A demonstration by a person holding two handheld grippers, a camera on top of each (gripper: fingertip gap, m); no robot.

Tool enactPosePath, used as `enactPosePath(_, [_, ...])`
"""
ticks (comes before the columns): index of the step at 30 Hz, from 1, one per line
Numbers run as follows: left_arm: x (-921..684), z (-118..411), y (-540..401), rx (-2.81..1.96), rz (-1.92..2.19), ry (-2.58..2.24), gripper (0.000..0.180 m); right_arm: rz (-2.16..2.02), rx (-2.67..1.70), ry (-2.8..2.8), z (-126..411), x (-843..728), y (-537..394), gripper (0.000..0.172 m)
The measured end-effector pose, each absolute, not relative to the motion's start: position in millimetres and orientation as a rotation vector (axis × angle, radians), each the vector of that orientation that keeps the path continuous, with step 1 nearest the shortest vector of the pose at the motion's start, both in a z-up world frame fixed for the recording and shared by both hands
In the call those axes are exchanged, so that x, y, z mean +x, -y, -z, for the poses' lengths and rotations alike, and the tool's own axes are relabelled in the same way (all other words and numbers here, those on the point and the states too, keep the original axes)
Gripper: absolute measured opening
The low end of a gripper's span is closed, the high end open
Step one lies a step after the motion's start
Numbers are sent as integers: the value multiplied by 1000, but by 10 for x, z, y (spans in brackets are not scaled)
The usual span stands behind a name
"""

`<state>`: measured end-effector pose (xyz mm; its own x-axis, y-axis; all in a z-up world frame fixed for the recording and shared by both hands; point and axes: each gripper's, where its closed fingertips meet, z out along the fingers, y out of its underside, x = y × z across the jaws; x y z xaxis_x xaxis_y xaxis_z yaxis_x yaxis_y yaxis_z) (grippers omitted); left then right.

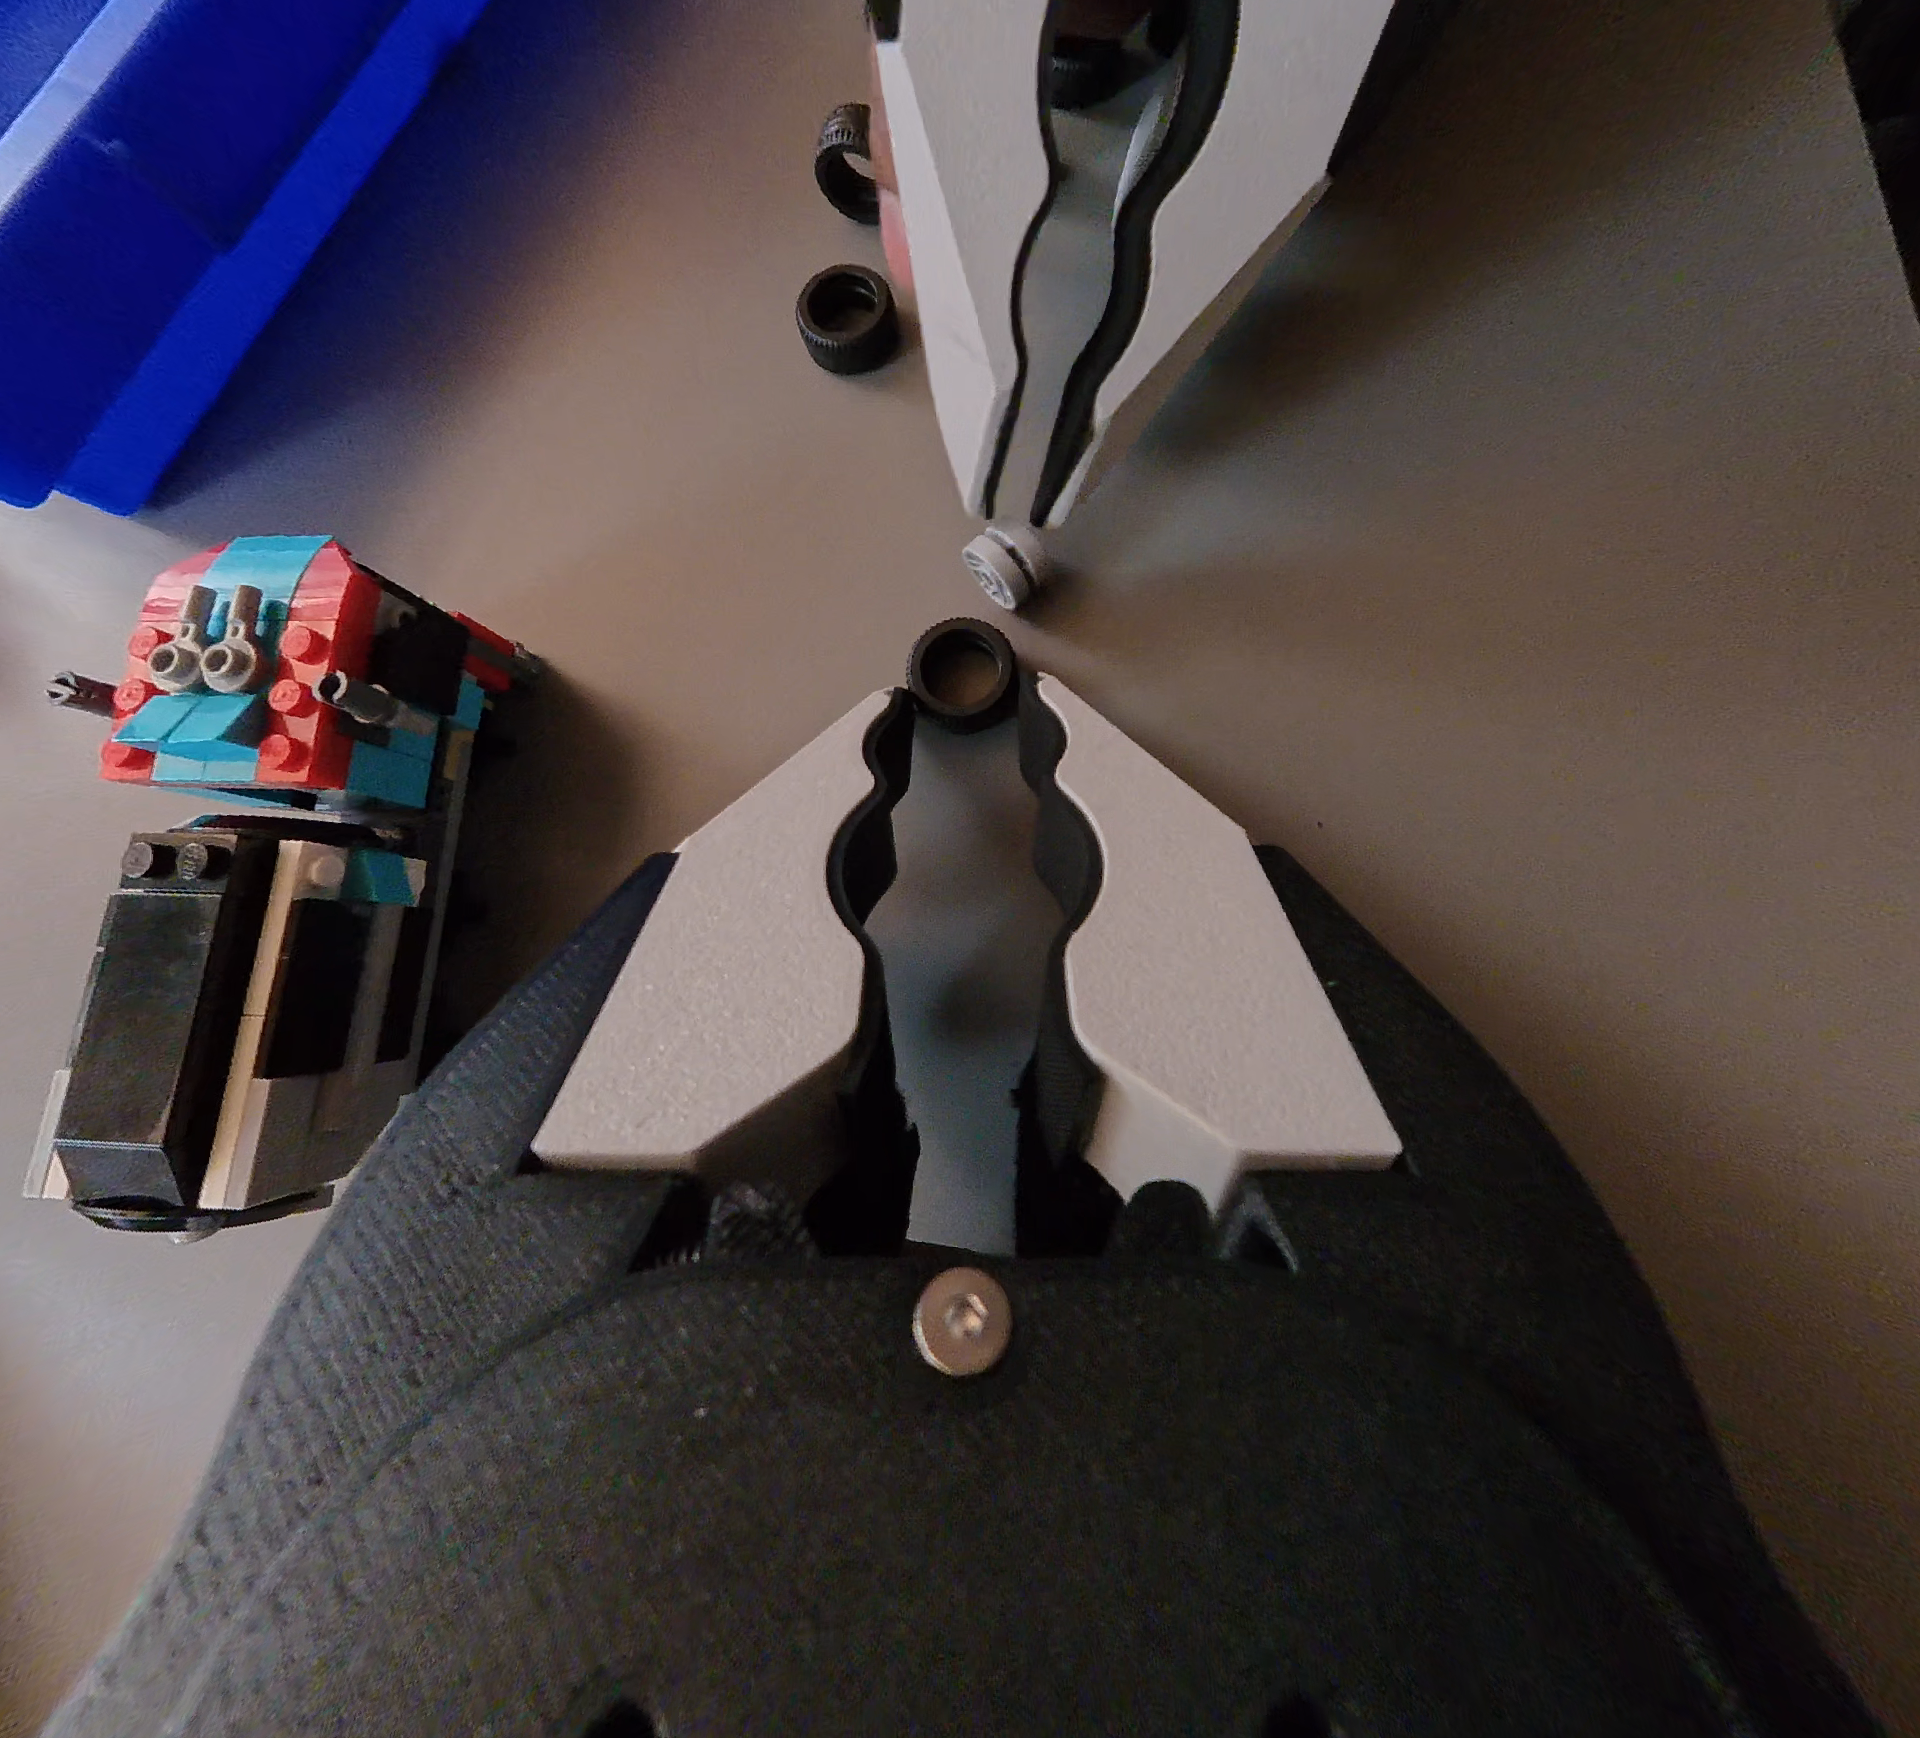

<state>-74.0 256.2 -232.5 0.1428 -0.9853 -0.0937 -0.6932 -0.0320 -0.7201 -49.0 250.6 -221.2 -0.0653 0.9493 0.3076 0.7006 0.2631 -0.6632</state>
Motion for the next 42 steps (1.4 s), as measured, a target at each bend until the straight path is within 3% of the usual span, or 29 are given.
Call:
enactPosePath(5, [-737,2325,-2555,-1789,595,-1616,22,-418,-1498,1837,2223,-513,-2522,15])
enactPosePath(18, [-737,2325,-2540,-1784,604,-1623,22,-534,-1567,1759,2118,-598,-2545,5])
enactPosePath(42, [-739,2323,-2524,-1762,591,-1636,22,-702,-1791,1659,2145,-746,-2555,5])
